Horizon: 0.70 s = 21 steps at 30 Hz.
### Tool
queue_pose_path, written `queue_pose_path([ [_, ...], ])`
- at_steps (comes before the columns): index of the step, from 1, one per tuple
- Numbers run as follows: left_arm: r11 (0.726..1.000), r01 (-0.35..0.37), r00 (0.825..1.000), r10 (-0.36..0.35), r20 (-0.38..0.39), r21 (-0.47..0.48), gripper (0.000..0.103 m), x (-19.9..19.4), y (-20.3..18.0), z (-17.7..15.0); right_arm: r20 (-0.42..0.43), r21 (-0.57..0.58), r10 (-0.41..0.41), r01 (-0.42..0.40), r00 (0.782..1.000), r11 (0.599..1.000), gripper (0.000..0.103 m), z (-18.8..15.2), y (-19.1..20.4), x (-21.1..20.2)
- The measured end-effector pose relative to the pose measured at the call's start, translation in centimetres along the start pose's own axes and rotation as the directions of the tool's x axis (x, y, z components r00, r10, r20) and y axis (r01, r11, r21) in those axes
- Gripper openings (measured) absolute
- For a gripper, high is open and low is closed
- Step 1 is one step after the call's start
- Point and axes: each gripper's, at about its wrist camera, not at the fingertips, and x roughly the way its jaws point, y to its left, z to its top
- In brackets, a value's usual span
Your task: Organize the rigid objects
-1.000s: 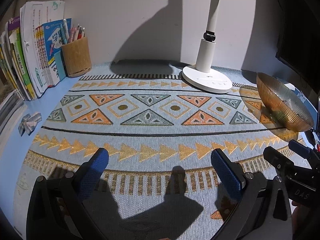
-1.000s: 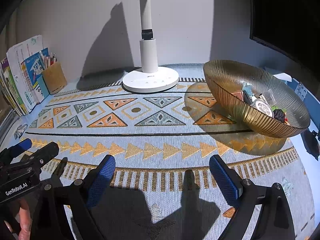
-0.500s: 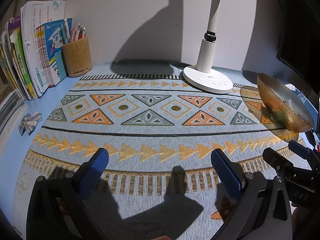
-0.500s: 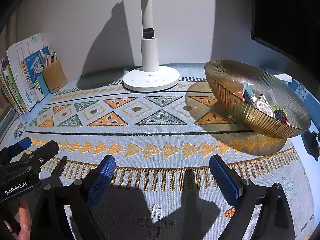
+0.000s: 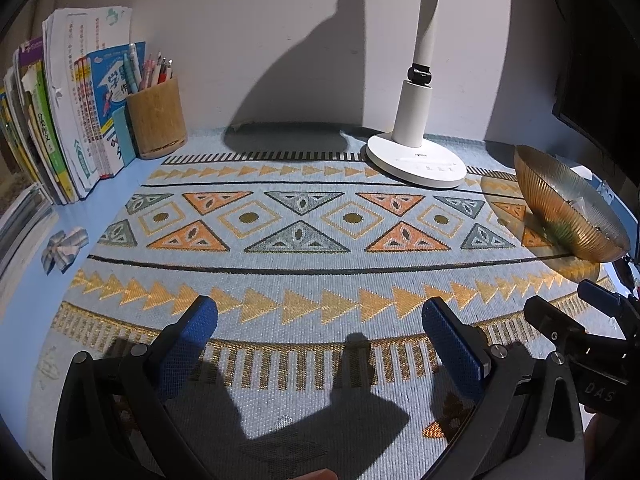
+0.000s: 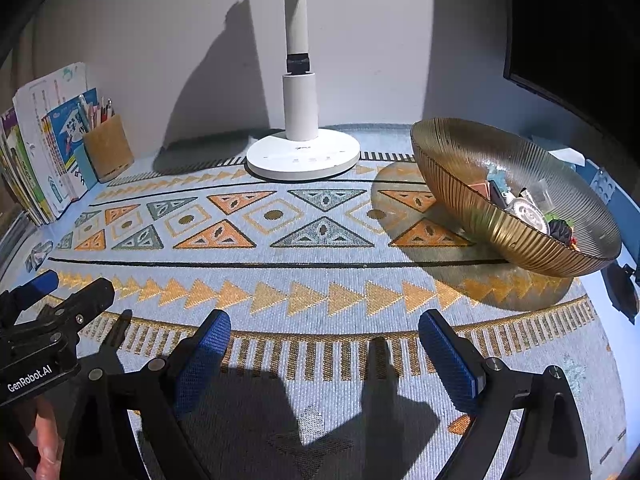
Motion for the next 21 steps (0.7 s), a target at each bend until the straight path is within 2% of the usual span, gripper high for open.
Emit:
queue_pose_path([
  [21,1.0,-0.001,1.0,0.001,0.0,0.003,0.102,-0.01,0.01,0.01,0.007,-0.003,-0.002,0.002,1.0,1.0,0.095,0.06,-0.19,-0.14],
])
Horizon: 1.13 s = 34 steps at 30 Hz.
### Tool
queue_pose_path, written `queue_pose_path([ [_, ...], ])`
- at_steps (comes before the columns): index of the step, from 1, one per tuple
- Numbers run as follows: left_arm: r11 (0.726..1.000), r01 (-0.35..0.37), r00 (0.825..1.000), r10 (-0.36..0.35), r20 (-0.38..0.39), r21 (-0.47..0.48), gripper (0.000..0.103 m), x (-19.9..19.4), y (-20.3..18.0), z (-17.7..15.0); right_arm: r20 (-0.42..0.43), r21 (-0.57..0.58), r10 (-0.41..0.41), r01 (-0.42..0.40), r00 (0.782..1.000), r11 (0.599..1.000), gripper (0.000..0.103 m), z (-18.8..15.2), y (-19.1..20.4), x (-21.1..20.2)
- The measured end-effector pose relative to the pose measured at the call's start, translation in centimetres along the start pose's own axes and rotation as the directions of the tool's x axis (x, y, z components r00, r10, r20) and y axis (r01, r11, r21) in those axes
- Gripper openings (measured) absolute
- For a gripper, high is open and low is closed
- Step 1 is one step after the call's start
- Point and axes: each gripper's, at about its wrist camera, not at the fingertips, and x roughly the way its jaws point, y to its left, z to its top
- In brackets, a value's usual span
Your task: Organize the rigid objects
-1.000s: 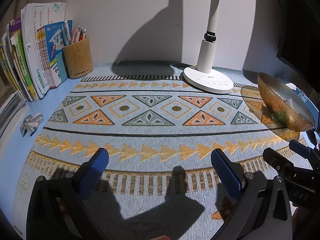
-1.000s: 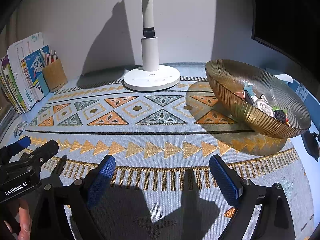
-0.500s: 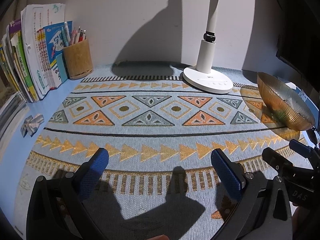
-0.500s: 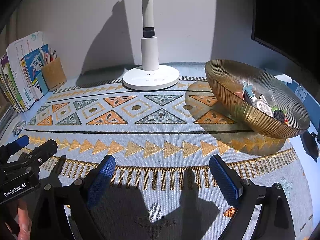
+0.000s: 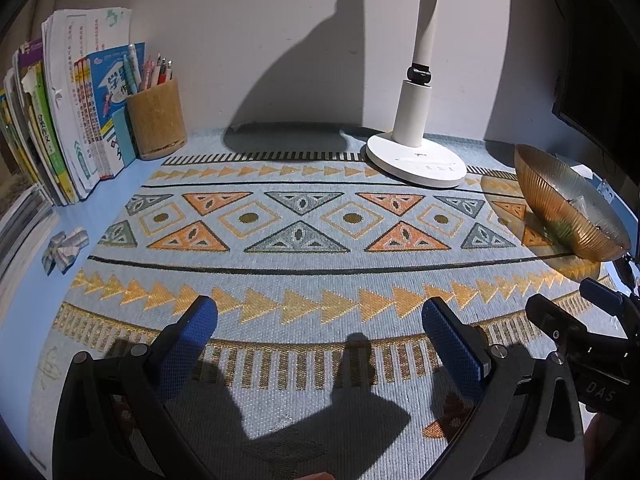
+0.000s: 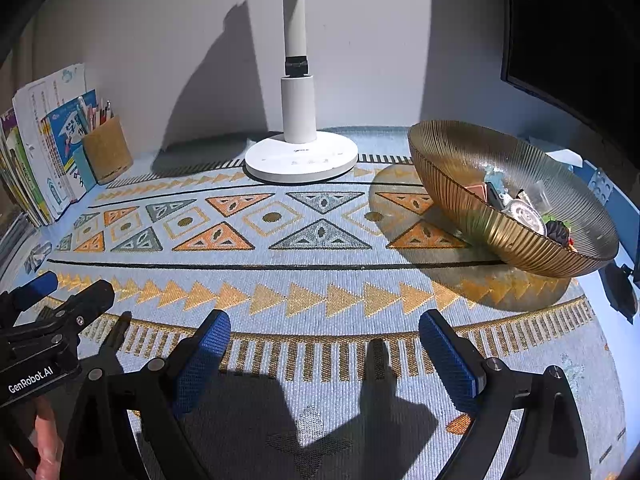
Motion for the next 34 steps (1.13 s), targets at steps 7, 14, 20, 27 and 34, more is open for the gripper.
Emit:
queue_pose_path([
  [7,1.0,-0.002,1.0,0.002,-0.006,0.0,0.102,0.14,0.1,0.01,-0.007,0.011,-0.006,0.006,1.0,1.0,0.095,0.06,-0.26,0.1],
  [14,1.0,0.002,1.0,-0.002,-0.009,0.014,0.102,0.23,0.01,0.03,-0.006,0.013,-0.006,0.007,1.0,1.0,0.095,0.07,-0.24,0.08],
  [20,1.0,-0.001,1.0,0.001,-0.008,0.013,0.102,0.23,-0.04,0.03,-0.007,0.012,-0.006,0.007,1.0,1.0,0.095,0.07,-0.18,0.09],
  [27,1.0,0.003,1.0,-0.003,-0.011,0.011,0.102,0.3,0.15,0.07,-0.008,0.01,-0.005,0.005,1.0,1.0,0.095,0.1,-0.19,0.14],
  [34,1.0,-0.01,1.0,0.01,0.028,-0.004,0.102,-0.41,0.34,0.1,-0.013,0.009,-0.001,0.001,1.0,1.0,0.095,-0.02,-0.22,0.23],
])
